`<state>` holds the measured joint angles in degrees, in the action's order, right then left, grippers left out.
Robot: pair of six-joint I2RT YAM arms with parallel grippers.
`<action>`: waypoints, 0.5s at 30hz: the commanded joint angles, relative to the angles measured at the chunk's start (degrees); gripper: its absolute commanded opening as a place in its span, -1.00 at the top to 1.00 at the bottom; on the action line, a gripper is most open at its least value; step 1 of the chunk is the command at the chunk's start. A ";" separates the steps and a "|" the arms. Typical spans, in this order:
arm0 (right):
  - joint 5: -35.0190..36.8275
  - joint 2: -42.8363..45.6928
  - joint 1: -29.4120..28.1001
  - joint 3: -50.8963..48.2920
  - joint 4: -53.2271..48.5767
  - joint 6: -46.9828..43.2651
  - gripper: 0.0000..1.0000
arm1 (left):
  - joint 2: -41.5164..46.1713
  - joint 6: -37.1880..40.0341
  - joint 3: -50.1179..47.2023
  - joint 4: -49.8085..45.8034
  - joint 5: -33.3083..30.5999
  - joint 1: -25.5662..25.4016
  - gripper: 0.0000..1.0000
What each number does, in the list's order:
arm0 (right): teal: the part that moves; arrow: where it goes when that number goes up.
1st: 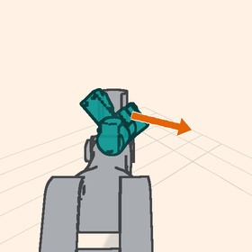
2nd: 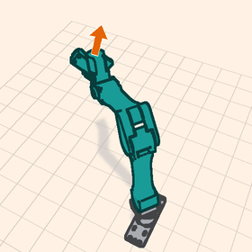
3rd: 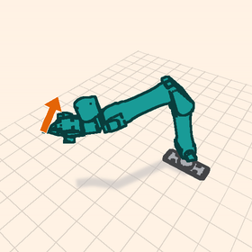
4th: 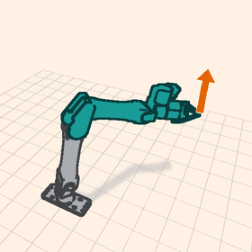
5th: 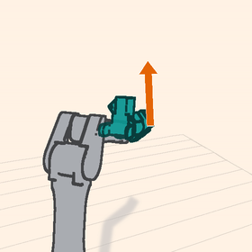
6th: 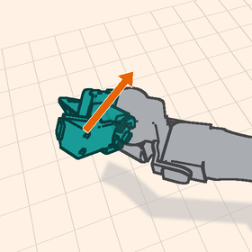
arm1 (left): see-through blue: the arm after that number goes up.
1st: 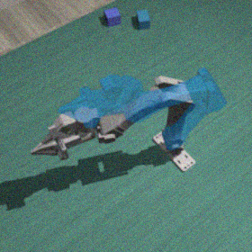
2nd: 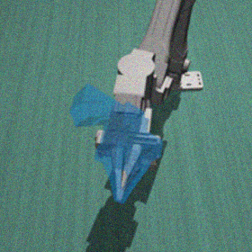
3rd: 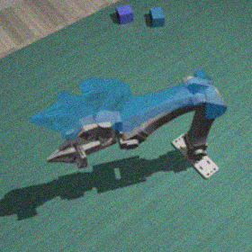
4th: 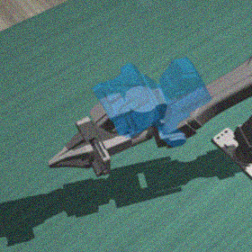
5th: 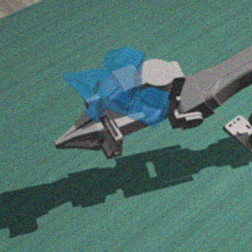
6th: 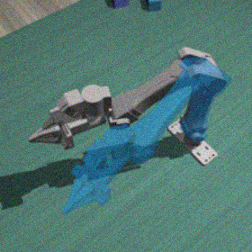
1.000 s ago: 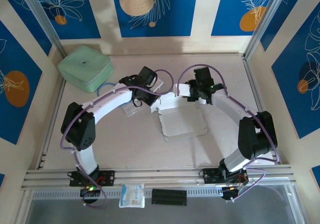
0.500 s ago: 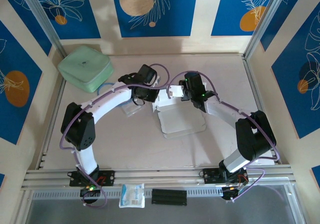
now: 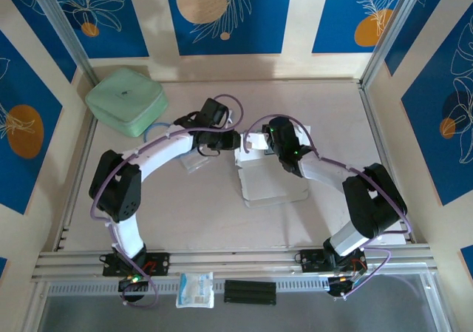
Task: Fold the paper box
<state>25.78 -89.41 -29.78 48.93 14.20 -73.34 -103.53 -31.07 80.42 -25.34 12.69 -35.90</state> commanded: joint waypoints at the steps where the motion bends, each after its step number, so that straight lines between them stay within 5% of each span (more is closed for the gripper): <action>1: 1.12 -0.24 -0.45 -2.63 5.38 -1.83 0.76 | 4.71 1.21 -4.48 5.81 3.11 -0.13 0.44; 10: 1.59 2.66 -0.78 -6.12 7.24 -3.33 0.79 | 19.07 14.37 -11.47 7.14 2.38 2.34 -0.01; 15: 0.94 5.38 -1.58 -5.17 4.53 -3.33 0.85 | 26.87 32.29 -13.26 3.01 1.80 3.38 -0.20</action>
<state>26.85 -86.67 -30.68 43.24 18.70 -76.18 -79.29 -11.84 68.60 -19.90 14.52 -33.06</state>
